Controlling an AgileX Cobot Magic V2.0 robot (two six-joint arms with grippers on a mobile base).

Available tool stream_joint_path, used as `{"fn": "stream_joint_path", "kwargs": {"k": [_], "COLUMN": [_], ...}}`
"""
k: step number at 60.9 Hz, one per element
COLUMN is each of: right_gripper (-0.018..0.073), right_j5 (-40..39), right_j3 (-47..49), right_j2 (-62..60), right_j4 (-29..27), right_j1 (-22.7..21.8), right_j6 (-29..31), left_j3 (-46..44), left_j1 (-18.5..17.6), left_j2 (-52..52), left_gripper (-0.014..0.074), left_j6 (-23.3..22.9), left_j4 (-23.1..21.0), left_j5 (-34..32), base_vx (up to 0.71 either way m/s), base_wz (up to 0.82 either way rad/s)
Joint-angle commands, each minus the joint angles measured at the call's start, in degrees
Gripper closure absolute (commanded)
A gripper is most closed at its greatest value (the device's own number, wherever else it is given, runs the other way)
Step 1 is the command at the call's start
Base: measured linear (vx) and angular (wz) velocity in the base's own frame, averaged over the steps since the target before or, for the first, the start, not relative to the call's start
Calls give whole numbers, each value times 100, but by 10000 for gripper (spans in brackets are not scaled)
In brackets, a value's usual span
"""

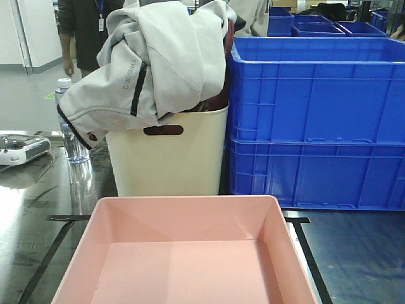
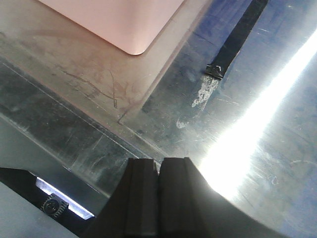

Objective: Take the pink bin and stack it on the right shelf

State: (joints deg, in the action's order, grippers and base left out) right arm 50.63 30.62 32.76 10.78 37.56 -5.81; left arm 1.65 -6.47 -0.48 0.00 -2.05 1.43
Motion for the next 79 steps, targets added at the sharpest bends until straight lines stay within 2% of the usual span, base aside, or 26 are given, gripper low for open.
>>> {"fn": "stream_joint_path", "kwargs": {"k": [1, 9, 67, 71, 73, 79], "right_gripper": [568, 568, 568, 568, 568, 568], "right_j5": [-318, -318, -318, -397, -578, -1786], "right_j3": [171, 171, 171, 120, 69, -367], "right_j2": [5, 5, -18, -102, -170, -657], "right_j4": [127, 127, 241, 717, 753, 746], "right_j1": [24, 24, 18, -148, -272, -884], "right_j6": [62, 62, 95, 93, 32, 40], "left_j3": [83, 83, 83, 83, 83, 83], "left_j1": [135, 198, 198, 198, 198, 198], "left_j2": [-115, -115, -109, -109, -109, -109], "left_gripper": [603, 603, 603, 603, 603, 603], "left_j6": [-185, -191, -181, -181, -181, -181], "left_j4": [-23, 272, 257, 257, 257, 257], "left_j5": [-491, -506, -510, -510, -510, -510], "base_vx": [0, 0, 0, 0, 0, 0], "base_wz": [0, 0, 0, 0, 0, 0]}}
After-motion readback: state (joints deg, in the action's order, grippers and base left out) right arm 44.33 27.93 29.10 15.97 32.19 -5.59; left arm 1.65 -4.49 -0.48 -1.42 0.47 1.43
